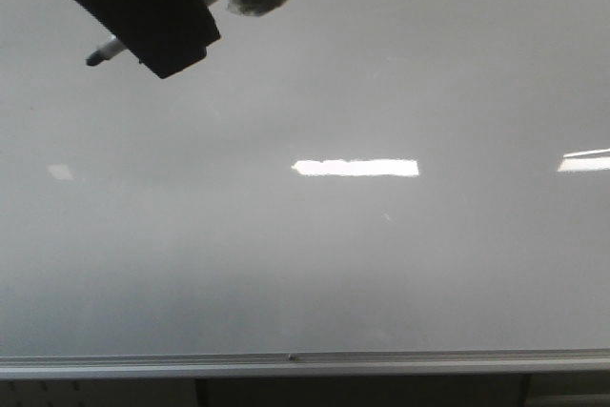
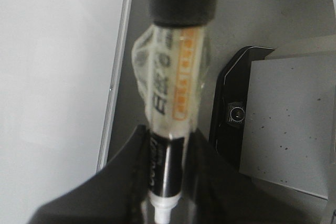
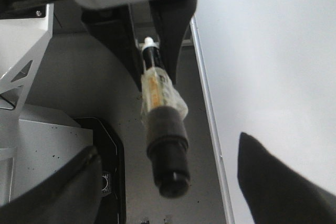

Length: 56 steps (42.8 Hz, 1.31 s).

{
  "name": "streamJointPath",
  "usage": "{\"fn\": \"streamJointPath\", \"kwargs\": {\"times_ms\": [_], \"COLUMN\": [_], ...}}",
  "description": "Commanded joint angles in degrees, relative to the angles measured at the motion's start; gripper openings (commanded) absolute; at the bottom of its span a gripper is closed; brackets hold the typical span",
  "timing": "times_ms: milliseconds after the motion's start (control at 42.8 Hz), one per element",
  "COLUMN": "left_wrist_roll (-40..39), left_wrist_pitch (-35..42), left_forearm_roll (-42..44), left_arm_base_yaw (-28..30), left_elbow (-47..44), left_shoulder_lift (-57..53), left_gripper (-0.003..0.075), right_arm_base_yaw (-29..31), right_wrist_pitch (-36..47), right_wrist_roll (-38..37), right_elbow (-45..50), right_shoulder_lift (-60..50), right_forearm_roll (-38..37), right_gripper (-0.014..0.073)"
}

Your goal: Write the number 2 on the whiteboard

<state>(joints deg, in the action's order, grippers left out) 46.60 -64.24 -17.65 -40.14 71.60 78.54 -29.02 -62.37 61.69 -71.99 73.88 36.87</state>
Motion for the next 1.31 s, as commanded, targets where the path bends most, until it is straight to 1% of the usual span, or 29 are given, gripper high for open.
{"fn": "streamJointPath", "kwargs": {"times_ms": [0, 280, 327, 397, 444, 467, 560, 630, 700, 794, 840, 911, 1004, 1074, 1121, 1214, 1284], "left_wrist_roll": [-0.1, -0.1, -0.1, -0.1, -0.1, -0.1, -0.1, -0.1, -0.1, -0.1, -0.1, -0.1, -0.1, -0.1, -0.9, -3.1, -4.3], "left_wrist_pitch": [1.6, 2.4, 2.6, 3.0, 3.0, 3.0, 3.0, 3.0, 3.1, 3.1, 3.1, 3.2, 3.3, 2.5, 1.6, 1.3, 1.3], "left_forearm_roll": [-1.3, -1.3, -1.3, -1.3, -1.3, -1.3, -1.3, -1.3, -1.3, -1.3, -1.3, -1.3, -1.4, -1.1, -0.5, 1.0, 1.2], "left_arm_base_yaw": [-0.4, -0.4, -0.4, -0.4, -0.4, -0.4, -0.4, -0.4, -0.4, -0.4, -0.4, -0.4, -0.4, -0.3, -0.2, -0.2, -0.2], "left_elbow": [2.1, 2.1, 2.1, 2.1, 2.1, 2.1, 2.1, 2.1, 2.1, 2.1, 2.1, 2.1, 2.2, 2.8, 3.6, 5.1, 5.3], "left_shoulder_lift": [-1.8, -1.8, -1.8, -1.8, -1.8, -1.8, -1.8, -1.8, -1.8, -1.8, -1.8, -1.8, -1.8, -1.8, -2.1, -3.1, -4.5], "left_gripper": [-0.002, -0.002, -0.002, -0.002, -0.002, -0.002, -0.002, -0.002, -0.002, -0.0003, 0.0045, 0.0174, 0.0404, 0.0543, 0.0581, 0.0584, 0.0584], "right_arm_base_yaw": [-1.7, -2.9, -2.9, -2.9, -2.9, -2.9, -2.9, -2.9, -2.9, -2.9, -2.9, -2.9, -2.9, -2.9, -2.9, -2.9, -2.9], "right_wrist_pitch": [1.0, 1.3, 1.3, 1.3, 1.3, 1.3, 1.3, 1.3, 1.3, 1.3, 1.3, 1.3, 1.3, 1.3, 1.3, 0.6, -0.9], "right_wrist_roll": [0.9, 0.9, 0.9, 0.9, 0.9, 0.9, 0.9, 0.9, 0.9, 0.8, 0.1, -0.5, -1.1, -2.1, -3.3, -7.4, -11.8], "right_elbow": [-3.2, -3.8, -3.8, -3.8, -3.8, -3.8, -3.8, -3.8, -3.8, -3.8, -3.8, -3.8, -3.8, -3.8, -3.9, -4.8, -6.2], "right_shoulder_lift": [0.7, 2.6, 2.6, 2.6, 2.6, 2.6, 2.6, 2.6, 2.6, 2.6, 2.6, 2.6, 2.6, 2.6, 2.5, 2.3, 2.1], "right_forearm_roll": [2.7, 2.7, 2.7, 2.7, 2.7, 2.7, 2.7, 2.7, 2.7, 2.7, 2.7, 2.7, 2.7, 2.2, 0.7, -4.4, -9.7], "right_gripper": [0.0559, 0.0559, 0.0548, 0.0486, 0.0411, 0.0391, 0.0255, 0.0176, 0.0112, 0.0055, 0.0038, 0.0034, 0.0034, 0.0034, 0.0034, 0.0034, 0.0034]}}
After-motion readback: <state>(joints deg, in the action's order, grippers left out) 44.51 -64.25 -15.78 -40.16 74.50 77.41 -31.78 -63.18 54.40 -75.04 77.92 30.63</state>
